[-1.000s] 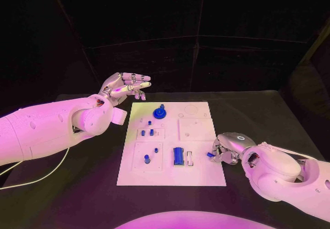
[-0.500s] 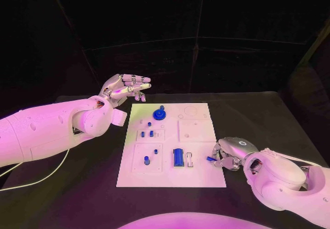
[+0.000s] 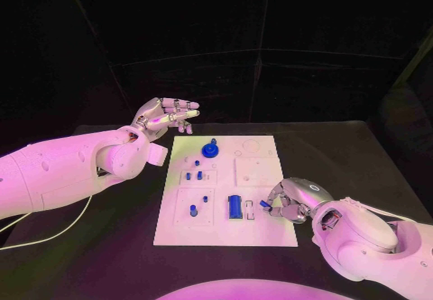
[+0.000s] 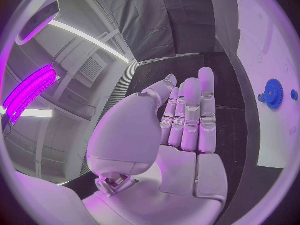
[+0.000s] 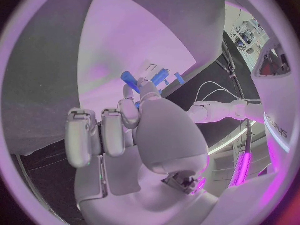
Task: Assemble the parts on the task board
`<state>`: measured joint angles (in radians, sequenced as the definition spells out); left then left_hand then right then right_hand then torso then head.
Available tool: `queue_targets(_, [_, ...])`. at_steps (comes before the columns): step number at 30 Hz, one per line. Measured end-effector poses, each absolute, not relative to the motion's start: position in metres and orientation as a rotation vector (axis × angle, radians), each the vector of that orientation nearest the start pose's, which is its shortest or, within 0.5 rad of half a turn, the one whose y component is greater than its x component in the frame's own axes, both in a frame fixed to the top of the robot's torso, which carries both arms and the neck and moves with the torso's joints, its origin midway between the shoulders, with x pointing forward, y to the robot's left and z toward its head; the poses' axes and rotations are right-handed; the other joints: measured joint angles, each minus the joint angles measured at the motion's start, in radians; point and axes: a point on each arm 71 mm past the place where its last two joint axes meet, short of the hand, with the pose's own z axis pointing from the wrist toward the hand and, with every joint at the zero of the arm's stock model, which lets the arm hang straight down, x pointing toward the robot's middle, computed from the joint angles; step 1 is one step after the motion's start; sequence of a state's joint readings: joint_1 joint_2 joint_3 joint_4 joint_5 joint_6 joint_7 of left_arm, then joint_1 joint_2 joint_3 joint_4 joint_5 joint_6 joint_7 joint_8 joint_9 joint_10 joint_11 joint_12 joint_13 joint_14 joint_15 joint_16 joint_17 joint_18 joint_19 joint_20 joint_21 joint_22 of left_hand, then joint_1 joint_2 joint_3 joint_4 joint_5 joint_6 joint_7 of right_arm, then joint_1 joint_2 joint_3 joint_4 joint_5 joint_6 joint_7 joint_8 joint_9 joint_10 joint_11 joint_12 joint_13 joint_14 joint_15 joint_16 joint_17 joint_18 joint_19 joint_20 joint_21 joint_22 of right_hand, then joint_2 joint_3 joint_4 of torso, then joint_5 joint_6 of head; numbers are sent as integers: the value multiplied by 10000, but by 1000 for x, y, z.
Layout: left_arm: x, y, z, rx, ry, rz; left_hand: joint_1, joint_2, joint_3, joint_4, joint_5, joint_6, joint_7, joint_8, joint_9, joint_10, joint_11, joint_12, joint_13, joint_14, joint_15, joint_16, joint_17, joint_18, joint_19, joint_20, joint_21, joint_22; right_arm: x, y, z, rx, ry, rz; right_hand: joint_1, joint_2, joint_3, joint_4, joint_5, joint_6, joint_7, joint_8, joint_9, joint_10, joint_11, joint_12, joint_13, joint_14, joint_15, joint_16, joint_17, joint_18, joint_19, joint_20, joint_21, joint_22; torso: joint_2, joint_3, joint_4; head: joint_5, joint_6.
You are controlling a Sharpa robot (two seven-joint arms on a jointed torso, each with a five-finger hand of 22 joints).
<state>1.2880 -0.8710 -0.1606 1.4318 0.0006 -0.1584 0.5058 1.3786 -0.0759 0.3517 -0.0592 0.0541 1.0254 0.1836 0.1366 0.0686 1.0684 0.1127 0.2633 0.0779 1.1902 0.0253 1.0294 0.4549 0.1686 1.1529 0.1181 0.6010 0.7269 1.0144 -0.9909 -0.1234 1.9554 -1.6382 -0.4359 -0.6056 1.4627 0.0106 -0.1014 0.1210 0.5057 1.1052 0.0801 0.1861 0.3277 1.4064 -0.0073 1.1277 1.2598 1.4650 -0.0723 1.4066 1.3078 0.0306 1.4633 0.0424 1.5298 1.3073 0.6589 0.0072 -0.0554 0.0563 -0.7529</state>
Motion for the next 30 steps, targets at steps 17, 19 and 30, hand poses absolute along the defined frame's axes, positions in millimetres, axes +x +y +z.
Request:
queue_targets(17, [502, 245, -175, -9943, 13975, -16041, 0, 0, 0, 0, 0, 0, 0, 0, 0, 0, 0, 0, 0, 0, 0, 0, -9, 0, 0, 0, 0, -6, 365, -153, -257, 1306, 19289, 5396, -826, -274, 114, 681, -314, 418, -264, -43, 207, 235, -57, 289, 403, -35, -106, 156, -1, 0, 38, -37, 67, 0, 11, 2, -1, 32, -95])
queue_targets(19, [501, 245, -174, -9942, 13975, -16045, 0, 0, 0, 0, 0, 0, 0, 0, 0, 0, 0, 0, 0, 0, 0, 0, -16, 0, 0, 0, 0, -14, 366, -152, -258, 1370, 19358, 5401, -867, -314, 114, 681, -314, 419, -263, -42, 210, 238, -59, 289, 405, -35, -106, 156, -2, 0, 38, -37, 67, 0, 11, 2, -2, 41, -105])
queue_targets(30, [501, 245, -174, -9936, 13985, -16072, 0, 0, 0, 0, 0, 0, 0, 0, 0, 1, 0, 0, 0, 0, 0, 0, -16, 0, 0, 0, 0, -13, 368, -146, -261, 1531, 19562, 5461, -1096, -330, 110, 938, -395, 515, -319, -3, 285, 286, -108, 237, 339, -35, -104, 156, -3, 0, 33, -41, 67, 0, -2, 13, -10, 72, -144])
